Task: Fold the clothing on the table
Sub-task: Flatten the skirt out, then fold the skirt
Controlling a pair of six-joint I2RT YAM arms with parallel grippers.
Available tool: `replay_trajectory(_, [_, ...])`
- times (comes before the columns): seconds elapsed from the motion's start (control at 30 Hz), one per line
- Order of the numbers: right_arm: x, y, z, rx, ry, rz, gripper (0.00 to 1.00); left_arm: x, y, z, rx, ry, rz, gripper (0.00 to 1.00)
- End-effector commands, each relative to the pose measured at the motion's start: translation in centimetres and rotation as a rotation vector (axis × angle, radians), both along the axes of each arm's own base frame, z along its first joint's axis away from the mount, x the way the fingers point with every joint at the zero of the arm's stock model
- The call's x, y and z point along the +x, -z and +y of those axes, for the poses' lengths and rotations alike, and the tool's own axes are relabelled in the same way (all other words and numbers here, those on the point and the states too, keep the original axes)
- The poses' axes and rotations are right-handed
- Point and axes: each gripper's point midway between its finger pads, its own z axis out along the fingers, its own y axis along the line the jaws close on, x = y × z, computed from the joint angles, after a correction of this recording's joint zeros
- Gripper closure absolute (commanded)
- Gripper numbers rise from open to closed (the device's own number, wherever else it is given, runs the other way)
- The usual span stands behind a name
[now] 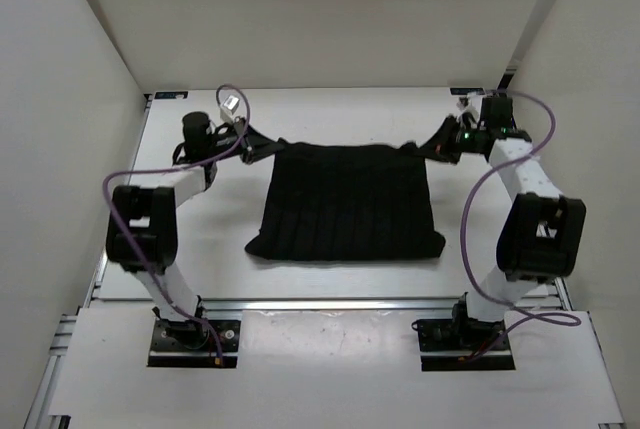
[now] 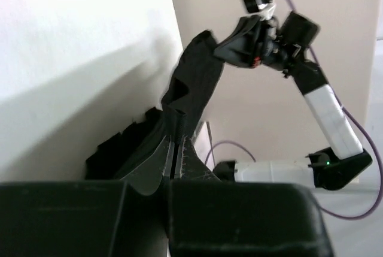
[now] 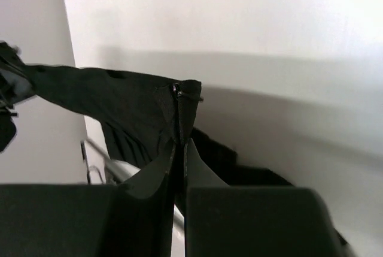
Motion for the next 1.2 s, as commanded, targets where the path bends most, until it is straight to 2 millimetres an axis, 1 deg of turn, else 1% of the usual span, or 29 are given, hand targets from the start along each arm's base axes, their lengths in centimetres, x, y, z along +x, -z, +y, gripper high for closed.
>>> replay_trajectory(0.0, [7.8, -8.9, -1.3, -0.059, 0.016, -0.319, 1.00, 4.9, -1.5, -1.2, 0.040, -0.036, -0.048, 1.00])
replay_trajectory(0.07, [10.5, -14.6, -1.8, -0.116, 0.026, -0.454, 1.00, 8.4, -6.0, -1.1, -0.007, -0.054, -0.165, 1.00])
replay_trajectory(0.1, [11.0, -15.6, -1.7, -0.124, 0.025, -0.477, 1.00, 9.6, -9.4, -0.6, -0.029, -0.067, -0.226, 1.00])
replay_trajectory(0.13, [11.5, -18.2, -1.8, -0.140, 0.027, -0.534, 1.00, 10.5, -10.2, -0.3, -0.036, -0.082, -0.239, 1.00])
replay_trajectory(0.17, [11.7, -20.7, -2.2, -0.159, 0.035, -0.601, 1.00, 11.4, -12.7, -0.1, -0.046, -0.091, -0.294, 1.00])
replay_trajectory(0.2, [11.5, -21.8, -2.4, -0.164, 0.042, -0.633, 1.00, 11.8, -15.2, 0.6, -0.060, -0.099, -0.344, 1.00])
replay_trajectory(0.23, [11.0, -23.2, -2.4, -0.161, 0.042, -0.673, 1.00, 12.1, -16.2, 1.2, -0.067, -0.113, -0.362, 1.00])
replay_trajectory(0.27, [10.6, -23.5, -2.5, -0.156, 0.041, -0.685, 1.00, 12.1, -18.2, 1.8, -0.078, -0.125, -0.397, 1.00])
replay_trajectory(0.3, [9.6, -24.5, -2.5, -0.159, 0.040, -0.711, 1.00, 11.8, -19.0, 2.1, -0.088, -0.119, -0.413, 1.00])
replay_trajectory(0.33, [8.8, -24.4, -2.5, -0.162, 0.040, -0.713, 1.00, 11.4, -19.2, 2.2, -0.097, -0.124, -0.408, 1.00])
replay_trajectory(0.37, [7.6, -23.6, -2.3, -0.157, 0.034, -0.694, 1.00, 11.0, -20.2, 3.8, -0.097, -0.148, -0.430, 1.00])
replay_trajectory(0.4, [7.3, -21.7, -2.4, -0.161, 0.030, -0.667, 1.00, 10.3, -19.9, 3.9, -0.105, -0.153, -0.431, 1.00])
replay_trajectory(0.43, [6.3, -21.7, -2.2, -0.162, 0.028, -0.674, 1.00, 9.7, -19.2, 4.1, -0.123, -0.152, -0.409, 1.00])
replay_trajectory(0.47, [5.2, -19.9, -2.3, -0.155, 0.023, -0.640, 1.00, 8.5, -20.0, 4.2, -0.137, -0.149, -0.419, 1.00])
replay_trajectory(0.5, [4.5, -16.9, -2.1, -0.145, 0.024, -0.567, 1.00, 7.4, -19.1, 4.2, -0.143, -0.139, -0.404, 1.00])
replay_trajectory(0.53, [3.6, -16.7, -2.1, -0.144, 0.027, -0.569, 1.00, 6.8, -17.3, 4.5, -0.146, -0.147, -0.362, 1.00])
replay_trajectory(0.57, [2.3, -14.2, -1.8, -0.130, 0.014, -0.516, 1.00, 5.3, -17.0, 4.0, -0.143, -0.133, -0.358, 1.00])
replay_trajectory(0.63, [-0.3, -8.4, -1.1, -0.110, 0.005, -0.371, 1.00, 2.0, -13.5, 3.3, -0.134, -0.114, -0.274, 1.00])
replay_trajectory(0.67, [-1.6, -7.8, -0.6, -0.100, -0.010, -0.359, 1.00, 1.1, -12.5, 2.9, -0.129, -0.102, -0.261, 1.00])
replay_trajectory(0.7, [-3.0, -5.3, -0.2, -0.078, -0.015, -0.283, 1.00, -0.6, -10.2, 2.6, -0.126, -0.094, -0.203, 1.00])
replay_trajectory(0.73, [-4.2, -4.8, 0.5, -0.070, -0.035, -0.274, 1.00, -2.0, -7.3, 2.2, -0.122, -0.092, -0.130, 1.00])
replay_trajectory(0.77, [-5.9, -3.1, 0.9, -0.060, -0.046, -0.219, 1.00, -3.6, -6.8, 1.1, -0.126, -0.064, -0.115, 1.00])
replay_trajectory(0.8, [-7.4, -1.5, 1.4, -0.056, -0.056, -0.164, 1.00, -5.3, -5.0, 0.8, -0.125, -0.063, -0.075, 1.00])
replay_trajectory(0.83, [-8.1, -1.4, 1.5, -0.061, -0.049, -0.158, 1.00, -6.7, -3.3, 0.3, -0.126, -0.057, -0.023, 1.00])
replay_trajectory(0.87, [-9.3, -1.1, 1.9, -0.056, -0.065, -0.148, 1.00, -8.0, -3.8, -0.2, -0.135, -0.042, -0.031, 1.00])
replay_trajectory(0.9, [-10.2, -0.3, 1.9, -0.050, -0.062, -0.099, 1.00, -9.0, -3.3, -0.1, -0.139, -0.041, -0.023, 1.00])
replay_trajectory(0.93, [-11.1, -0.8, 2.6, -0.044, -0.085, -0.109, 1.00, -10.1, -3.4, -0.2, -0.146, -0.032, -0.018, 1.00])
replay_trajectory(1.03, [-13.4, -1.0, 3.2, -0.051, -0.111, -0.072, 1.00, -11.7, -4.2, 0.1, -0.172, -0.030, -0.026, 1.00])
replay_trajectory(1.17, [-14.6, -2.7, 2.2, -0.063, -0.072, -0.097, 1.00, -12.5, -5.1, 0.1, -0.181, -0.021, -0.044, 1.00])
